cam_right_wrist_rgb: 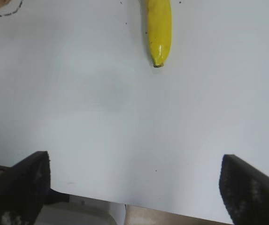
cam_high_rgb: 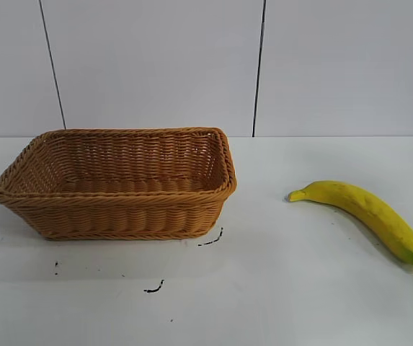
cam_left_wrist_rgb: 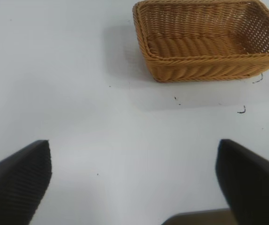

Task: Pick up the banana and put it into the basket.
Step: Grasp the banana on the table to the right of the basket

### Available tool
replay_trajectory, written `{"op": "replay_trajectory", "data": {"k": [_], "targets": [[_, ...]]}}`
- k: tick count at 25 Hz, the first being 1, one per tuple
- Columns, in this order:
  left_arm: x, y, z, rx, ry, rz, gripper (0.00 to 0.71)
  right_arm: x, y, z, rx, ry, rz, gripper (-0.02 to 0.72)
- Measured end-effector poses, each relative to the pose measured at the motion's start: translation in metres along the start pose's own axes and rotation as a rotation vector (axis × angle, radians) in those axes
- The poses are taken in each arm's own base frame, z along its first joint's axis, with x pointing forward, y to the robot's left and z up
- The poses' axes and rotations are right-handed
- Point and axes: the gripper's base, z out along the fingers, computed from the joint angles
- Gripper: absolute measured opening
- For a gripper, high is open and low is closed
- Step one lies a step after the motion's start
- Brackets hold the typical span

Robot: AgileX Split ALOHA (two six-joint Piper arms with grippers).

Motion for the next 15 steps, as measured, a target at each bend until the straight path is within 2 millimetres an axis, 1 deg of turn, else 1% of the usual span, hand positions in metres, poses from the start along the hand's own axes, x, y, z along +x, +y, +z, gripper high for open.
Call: {"op": "replay_trajectory", "data": {"k": [5,8,9,11,12,15], "targets": [[0.000,0.000,0.000,0.000,0.000,0.000,0.690,-0.035,-0.011,0.028,0.001,-0.006,-0.102,0.683],[0.000,0.000,0.000,0.000,0.000,0.000,0.690,-0.054,-0.016,0.043,0.001,-0.031,-0.108,0.683],[0.000,0.000,0.000,0.000,0.000,0.000,0.690,-0.060,-0.018,0.051,-0.003,-0.034,-0.106,0.683],[0.000,0.000,0.000,0.000,0.000,0.000,0.690,-0.069,-0.021,0.061,-0.003,-0.042,-0.106,0.683],[0.000,0.000,0.000,0.000,0.000,0.000,0.690,-0.074,-0.022,0.070,-0.007,-0.035,-0.106,0.683],[0.000,0.000,0.000,0.000,0.000,0.000,0.690,-0.082,-0.026,0.090,-0.010,-0.017,-0.126,0.683]]}}
